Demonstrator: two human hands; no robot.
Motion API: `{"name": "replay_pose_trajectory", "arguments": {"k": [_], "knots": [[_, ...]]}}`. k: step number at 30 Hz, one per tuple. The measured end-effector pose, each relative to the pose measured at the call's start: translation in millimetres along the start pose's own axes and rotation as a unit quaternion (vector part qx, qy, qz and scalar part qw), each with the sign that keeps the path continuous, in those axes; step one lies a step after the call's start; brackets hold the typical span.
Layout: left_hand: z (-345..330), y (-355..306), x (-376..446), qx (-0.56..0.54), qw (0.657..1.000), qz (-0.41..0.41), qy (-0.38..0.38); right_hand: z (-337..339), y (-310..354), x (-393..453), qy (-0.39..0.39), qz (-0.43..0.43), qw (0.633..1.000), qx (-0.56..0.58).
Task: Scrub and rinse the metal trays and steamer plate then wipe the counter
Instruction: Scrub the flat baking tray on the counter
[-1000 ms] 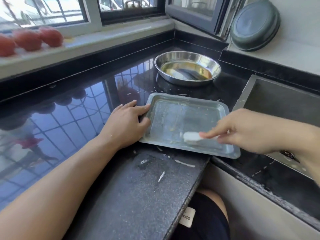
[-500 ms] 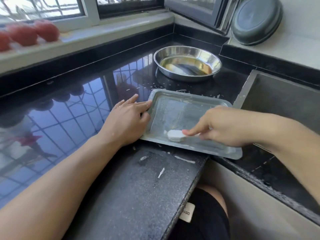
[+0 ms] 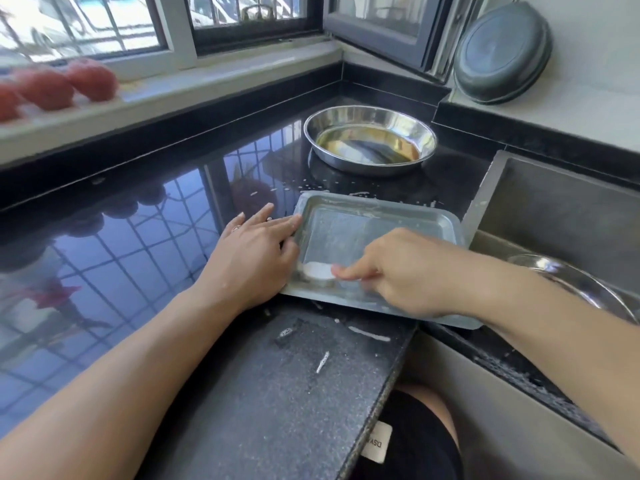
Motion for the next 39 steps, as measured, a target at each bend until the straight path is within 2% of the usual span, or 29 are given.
{"name": "replay_pose_trajectory", "arguments": {"k": [2,5,10,14,19,23,27,33,36,39], "knots": [[-0.2,0.0,0.8,-0.003,1.000,0.000,0.004,-0.9,7.7,-2.3,0.002,0.020,1.000,0.015],[0.5,0.1,0.1,-0.008,1.000,0.000,0.011,10.1,-18.3,5.9,-0.030,-0.066,0.997,-0.020],[0.3,-1.6,0.7,0.000,1.000,-0.012,0.014,-1.7,-9.7,-23.1,0.027,0.008,0.999,0.045],[-0.7,-0.7,0.8,0.000,0.999,-0.017,0.030,18.7,-55.5,-13.2,-0.039,-0.101,0.994,-0.027],[-2.2,-0.7,1.9,0.002,0.999,-0.029,0.027,4.6,-35.2,-35.4,0.042,-0.020,0.998,0.041],[-1.9,-1.9,0.6,0.008,0.998,-0.051,0.037,17.3,-54.8,-23.7,-0.025,-0.084,0.996,-0.001],[-4.5,-1.2,1.2,0.021,0.998,-0.043,0.051,10.2,-42.7,-32.9,0.046,-0.054,0.997,0.042],[-7.8,0.9,2.3,0.019,0.997,-0.042,0.068,21.1,-77.0,2.4,-0.031,-0.151,0.988,-0.021],[-6.8,1.5,2.5,0.016,0.996,-0.047,0.074,21.8,-75.2,24.5,-0.062,-0.143,0.985,-0.076],[-5.7,1.8,2.7,0.014,0.996,-0.048,0.075,19.3,-69.4,35.9,-0.087,-0.098,0.980,-0.150]]}}
Point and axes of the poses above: each hand's wrist, its own x-axis towards the middle knuckle, its own z-axis out of the back of the hand, y = z × x, the point moved 3 cm from there along x, towards the middle knuckle, and after that the axes turned 12 degrees about -y, right-handed, at the moved point
